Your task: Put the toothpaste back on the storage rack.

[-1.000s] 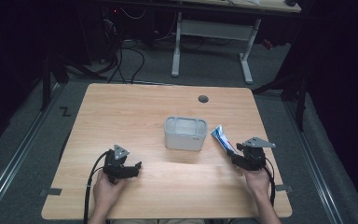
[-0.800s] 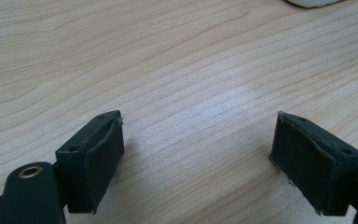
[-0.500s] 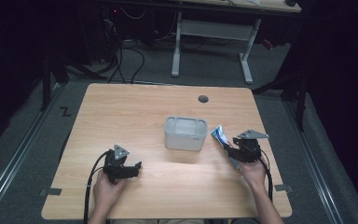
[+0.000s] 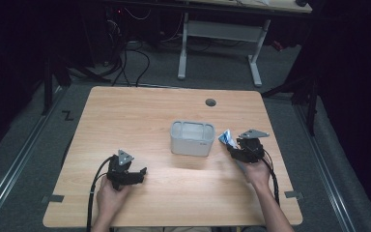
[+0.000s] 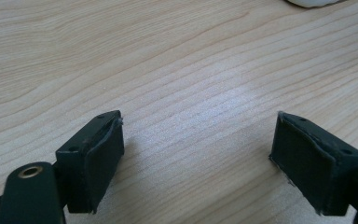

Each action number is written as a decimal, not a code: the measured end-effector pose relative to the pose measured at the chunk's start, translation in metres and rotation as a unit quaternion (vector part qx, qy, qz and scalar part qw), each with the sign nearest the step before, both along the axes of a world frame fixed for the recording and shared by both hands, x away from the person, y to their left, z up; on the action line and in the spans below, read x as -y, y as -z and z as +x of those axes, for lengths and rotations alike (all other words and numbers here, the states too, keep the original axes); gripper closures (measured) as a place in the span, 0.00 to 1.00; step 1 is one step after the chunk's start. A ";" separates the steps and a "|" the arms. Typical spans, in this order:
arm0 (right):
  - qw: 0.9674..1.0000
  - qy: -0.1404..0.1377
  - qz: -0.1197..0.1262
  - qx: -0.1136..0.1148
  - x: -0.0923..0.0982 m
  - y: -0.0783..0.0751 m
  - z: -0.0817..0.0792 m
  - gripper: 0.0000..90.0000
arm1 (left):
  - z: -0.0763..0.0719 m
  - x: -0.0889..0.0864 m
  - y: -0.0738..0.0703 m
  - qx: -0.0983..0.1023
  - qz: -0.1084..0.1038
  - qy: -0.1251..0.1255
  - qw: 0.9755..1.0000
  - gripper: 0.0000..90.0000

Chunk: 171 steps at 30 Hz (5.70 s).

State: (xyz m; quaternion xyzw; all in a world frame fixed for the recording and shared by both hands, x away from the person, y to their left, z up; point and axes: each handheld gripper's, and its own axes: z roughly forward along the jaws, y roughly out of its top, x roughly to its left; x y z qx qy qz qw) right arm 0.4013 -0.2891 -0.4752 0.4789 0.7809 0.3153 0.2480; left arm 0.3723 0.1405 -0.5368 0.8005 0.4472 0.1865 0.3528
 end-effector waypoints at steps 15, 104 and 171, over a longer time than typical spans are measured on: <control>0.998 -0.004 -0.042 -0.039 -0.017 0.011 0.030 0.55 | 0.000 0.000 0.000 0.000 0.000 0.000 1.000 0.19; 0.985 0.014 -0.047 -0.164 -0.001 0.012 0.066 0.74 | 0.000 0.000 0.000 -0.001 0.000 -0.002 1.000 0.19; 0.984 -0.039 0.169 -0.046 0.027 -0.056 0.025 0.81 | 0.001 -0.001 0.000 0.000 0.000 -0.006 1.000 0.19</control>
